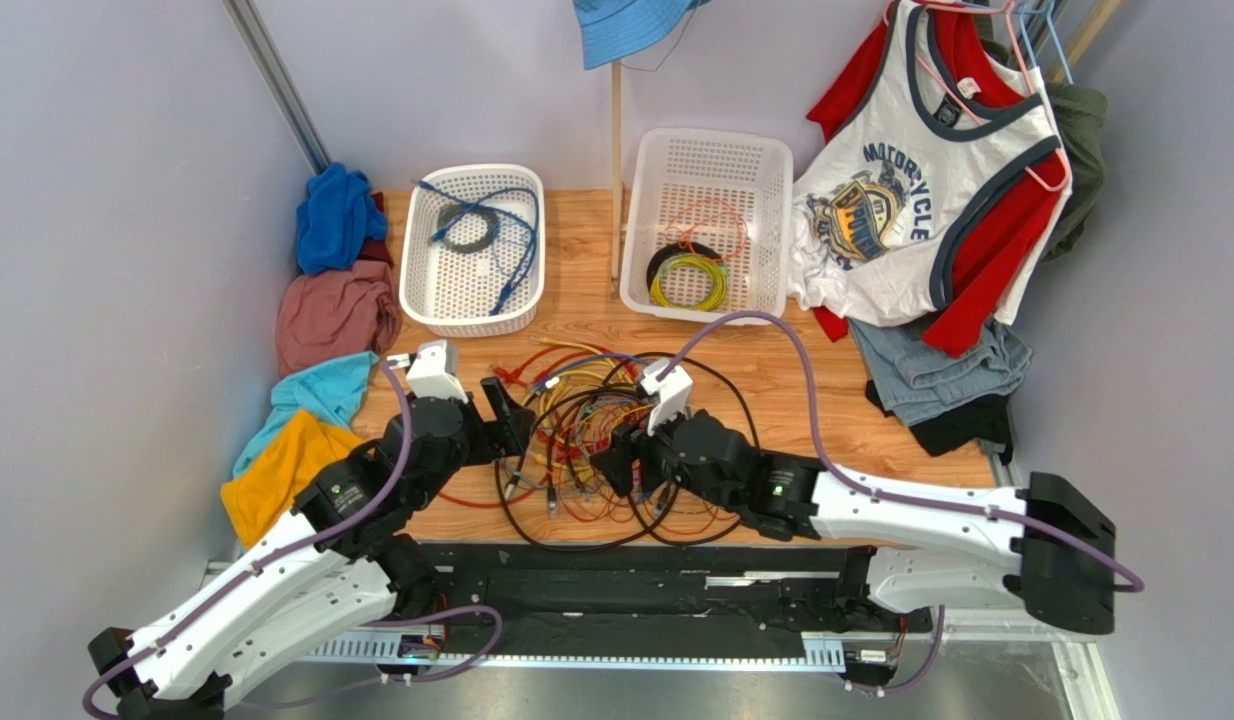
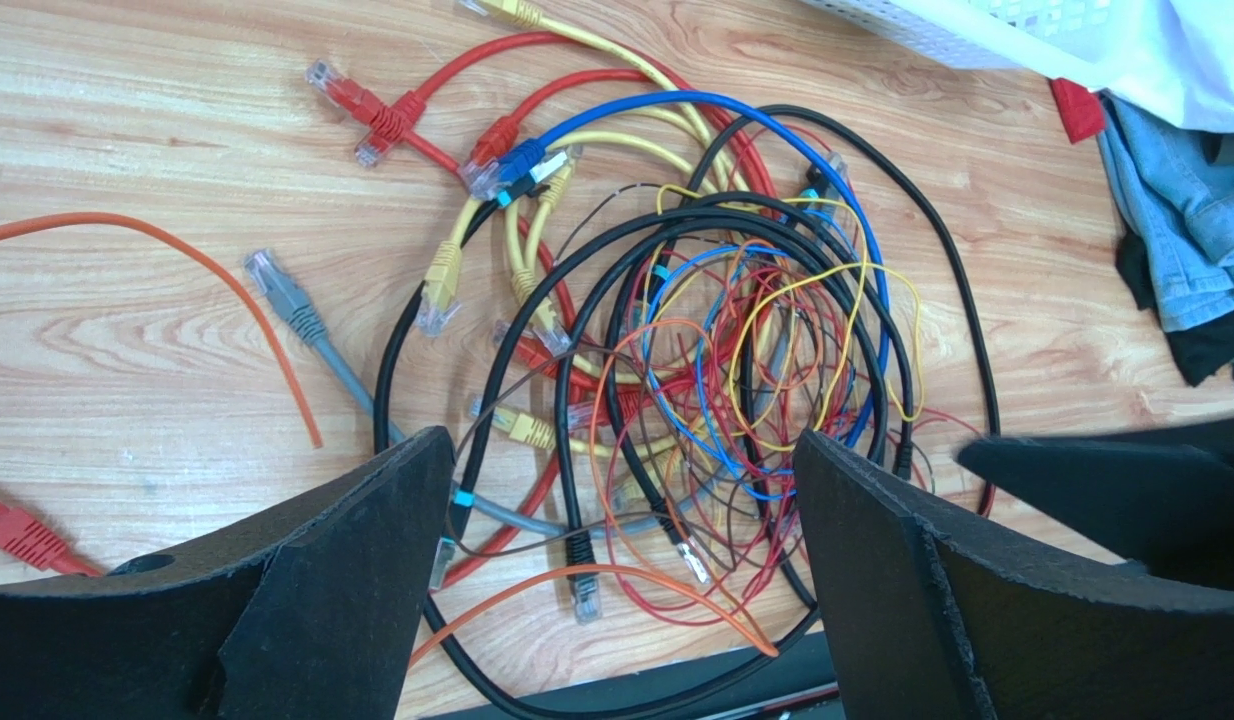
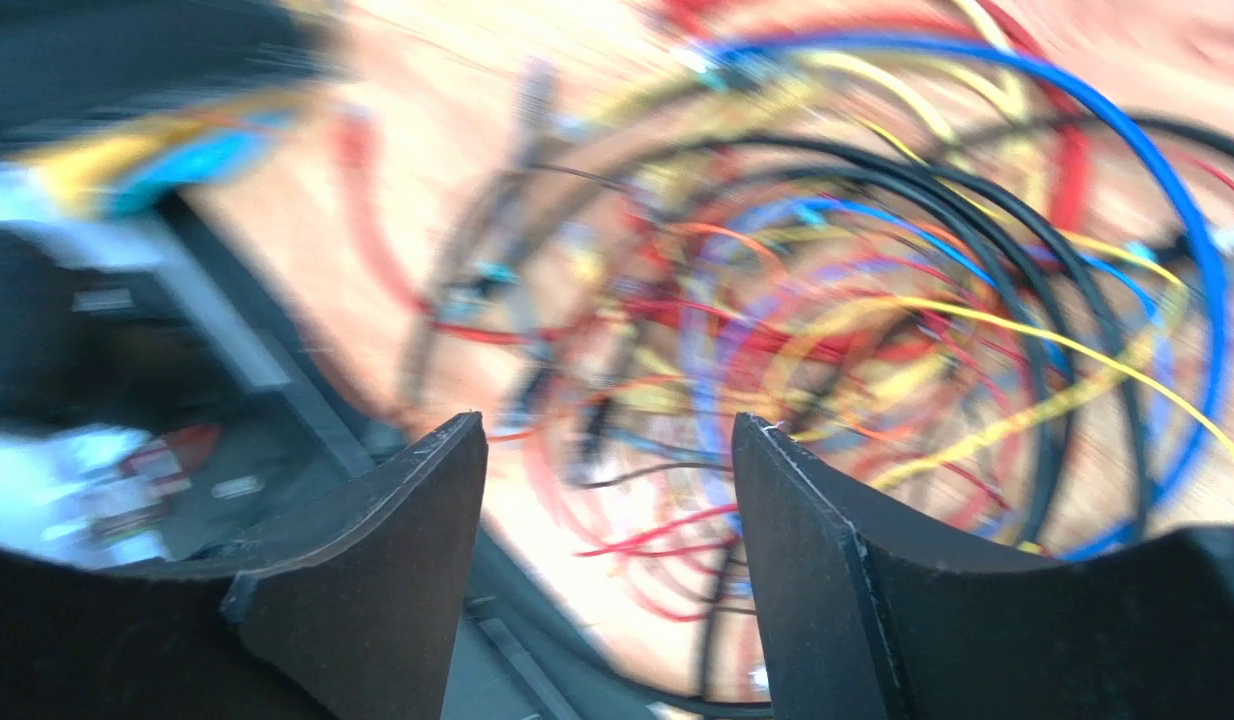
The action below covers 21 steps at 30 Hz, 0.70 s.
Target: Untangle the cables
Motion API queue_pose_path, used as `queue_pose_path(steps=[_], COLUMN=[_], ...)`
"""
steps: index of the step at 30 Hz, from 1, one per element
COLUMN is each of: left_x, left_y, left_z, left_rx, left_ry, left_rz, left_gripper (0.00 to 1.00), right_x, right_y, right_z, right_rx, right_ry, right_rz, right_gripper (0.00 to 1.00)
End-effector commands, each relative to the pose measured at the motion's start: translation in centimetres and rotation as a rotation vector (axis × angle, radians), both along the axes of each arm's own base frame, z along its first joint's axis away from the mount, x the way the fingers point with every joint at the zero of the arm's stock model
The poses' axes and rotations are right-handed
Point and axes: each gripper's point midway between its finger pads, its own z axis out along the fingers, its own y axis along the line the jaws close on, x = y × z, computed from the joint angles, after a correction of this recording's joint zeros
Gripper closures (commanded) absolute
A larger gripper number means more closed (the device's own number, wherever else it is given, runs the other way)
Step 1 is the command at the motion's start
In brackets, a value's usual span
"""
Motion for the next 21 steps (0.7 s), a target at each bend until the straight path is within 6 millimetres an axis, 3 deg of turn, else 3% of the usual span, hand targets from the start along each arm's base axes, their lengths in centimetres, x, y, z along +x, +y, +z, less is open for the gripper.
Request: queue_pose_path(steps=[1, 4, 9, 16, 21], left_x=[0.4, 0.4, 0.4, 0.2, 0.1], left_y=[-0.5, -0.7, -0.9, -1.2, -1.3], left_z=[1.9, 1.9, 1.8, 2.2, 2.1], left_rx=[-0.028, -0.035, -0.042, -0.057, -0.058], left_ry=[-0.042, -0.039, -0.028, -0.028, -0.025], left_rz=[-0.018, -0.016, -0.022, -0.035, -0.041], left_gripper=[0.08, 0.09, 0.10, 0.10, 0.11], right_x=[-3.0, -4.7, -5.6, -4.2, -3.3], right_y=[1.4, 2.5, 4.5, 7.2, 8.5], right_z=[2.8, 2.3, 0.8, -0.8, -0.6], right_rx=[0.135, 0.106, 0.067, 0.070, 0.091], right_ry=[-0.033, -0.033, -0.029, -0.051, -0.079], right_rz=[0.163, 0.240, 0.287, 0.256, 0.238], right_gripper=[0.34, 0.33, 0.33, 0.37, 0.42])
